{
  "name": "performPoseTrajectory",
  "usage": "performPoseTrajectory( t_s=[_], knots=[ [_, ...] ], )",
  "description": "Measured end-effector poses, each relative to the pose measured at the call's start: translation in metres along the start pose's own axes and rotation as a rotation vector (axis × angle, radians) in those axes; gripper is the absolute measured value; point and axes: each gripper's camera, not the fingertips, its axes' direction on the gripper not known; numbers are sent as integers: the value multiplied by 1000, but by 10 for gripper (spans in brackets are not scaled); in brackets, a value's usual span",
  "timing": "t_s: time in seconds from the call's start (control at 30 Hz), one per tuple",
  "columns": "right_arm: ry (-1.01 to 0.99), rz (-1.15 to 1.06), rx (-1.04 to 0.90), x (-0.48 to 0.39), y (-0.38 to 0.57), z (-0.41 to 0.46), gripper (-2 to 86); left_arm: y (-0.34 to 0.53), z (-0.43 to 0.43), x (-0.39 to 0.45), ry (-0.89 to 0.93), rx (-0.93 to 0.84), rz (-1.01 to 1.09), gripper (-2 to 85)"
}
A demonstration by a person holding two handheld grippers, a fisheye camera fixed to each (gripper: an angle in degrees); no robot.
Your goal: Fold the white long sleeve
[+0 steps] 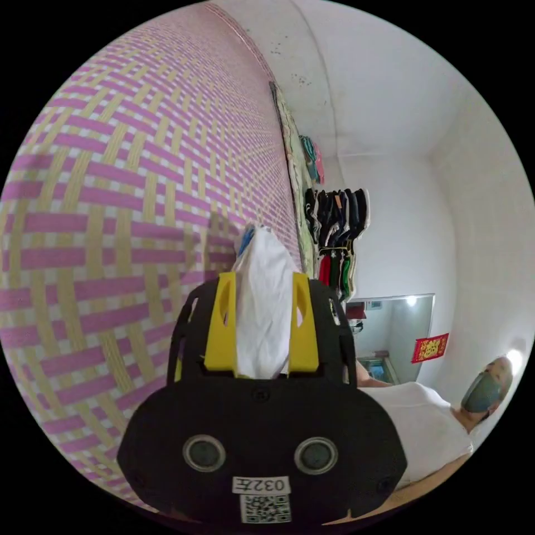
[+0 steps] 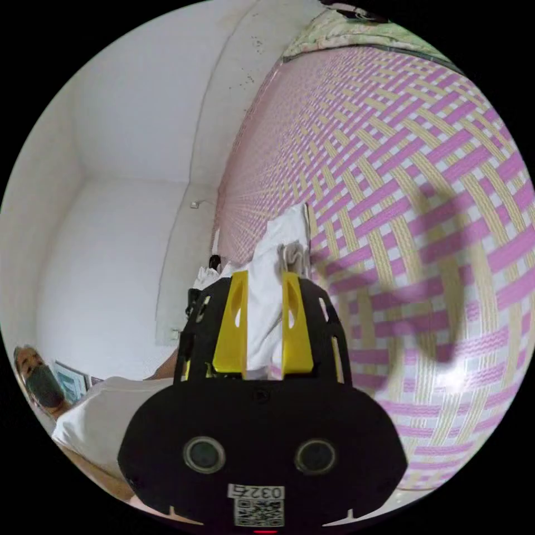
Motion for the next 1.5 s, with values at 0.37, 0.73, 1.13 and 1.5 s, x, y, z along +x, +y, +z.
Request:
performPoseTrajectory(
  t_s=[0.37,0.73,1.13,1.5],
  knots=[
    [147,2,-160,-8,-69,65,87,-51,5,-4,-248,35,-31,84],
    [-42,-64,-408,-23,-64,75,21,-34,20,16,317,-286,342,-15],
    [375,-256,-323,-100,-117,85,69,20,-34,-51,-155,-211,41,-7],
    [621,-528,-696,-159,-147,222,122,-52,123,7,-408,-362,169,91]
  ],
)
